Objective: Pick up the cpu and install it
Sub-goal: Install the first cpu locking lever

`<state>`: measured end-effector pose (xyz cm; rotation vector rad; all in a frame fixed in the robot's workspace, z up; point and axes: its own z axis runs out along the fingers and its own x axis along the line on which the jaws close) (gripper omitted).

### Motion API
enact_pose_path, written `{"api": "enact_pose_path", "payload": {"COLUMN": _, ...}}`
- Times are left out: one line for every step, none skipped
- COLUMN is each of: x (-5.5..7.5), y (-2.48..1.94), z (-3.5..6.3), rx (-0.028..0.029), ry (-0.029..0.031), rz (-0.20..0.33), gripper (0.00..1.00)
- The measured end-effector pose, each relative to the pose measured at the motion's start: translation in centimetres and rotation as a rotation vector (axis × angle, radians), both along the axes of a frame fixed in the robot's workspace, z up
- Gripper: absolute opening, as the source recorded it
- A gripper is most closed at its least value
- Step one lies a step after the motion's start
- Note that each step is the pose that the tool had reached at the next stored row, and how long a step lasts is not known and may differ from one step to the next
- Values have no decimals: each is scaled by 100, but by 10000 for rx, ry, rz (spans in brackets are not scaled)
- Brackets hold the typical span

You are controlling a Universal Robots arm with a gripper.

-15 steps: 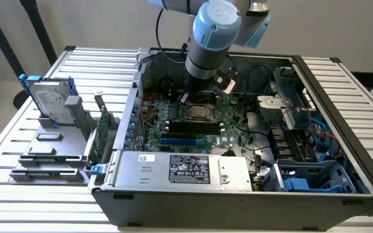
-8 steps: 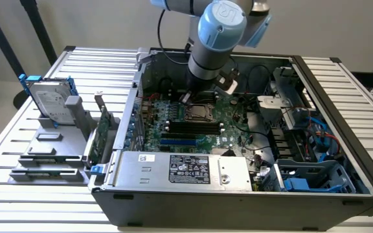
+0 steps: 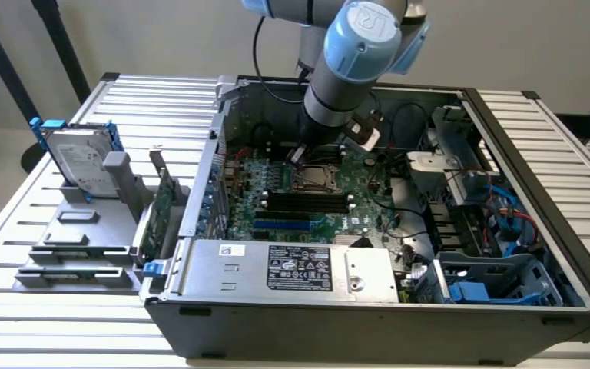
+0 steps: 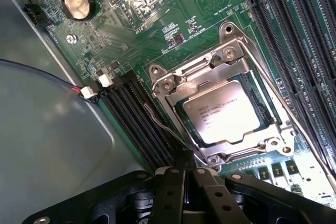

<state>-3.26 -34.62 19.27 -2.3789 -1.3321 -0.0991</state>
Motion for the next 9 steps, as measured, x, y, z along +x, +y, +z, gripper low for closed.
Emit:
{"api": "enact_pose_path", "payload": {"x": 1, "y": 0, "z": -1, "rx": 1, "ry": 1, "rz": -1, "gripper": 11}}
{"api": "enact_pose_path", "payload": {"x": 1, "y": 0, "z": -1, "rx": 1, "ry": 2, "rz": -1, "gripper": 11}}
{"api": "enact_pose_path", "payload": {"x": 1, "y": 0, "z": -1, "rx": -1, "ry": 2, "rz": -1, "gripper": 11}}
{"api": "enact_pose_path", "payload": {"x": 1, "y": 1, "z": -1, "rx": -3, "ry": 3, "rz": -1, "gripper": 11}}
{"api": "enact_pose_path", "payload": {"x": 1, "y": 1, "z": -2, "rx": -8, "ry": 2, "rz": -1, "gripper": 11}}
{"api": "enact_pose_path", "payload": {"x": 2, "y": 1, "z": -3, "rx": -14, "ry": 1, "rz": -1, "gripper": 11}}
{"api": "enact_pose_path", "payload": {"x": 2, "y": 1, "z": -4, "rx": -25, "ry": 1, "rz": 0, "gripper": 11}}
{"api": "enact_pose_path", "payload": {"x": 2, "y": 1, "z": -4, "rx": -35, "ry": 1, "rz": -1, "gripper": 11}}
{"api": "enact_pose_path", "payload": {"x": 2, "y": 0, "z": -5, "rx": -44, "ry": 2, "rz": -3, "gripper": 11}}
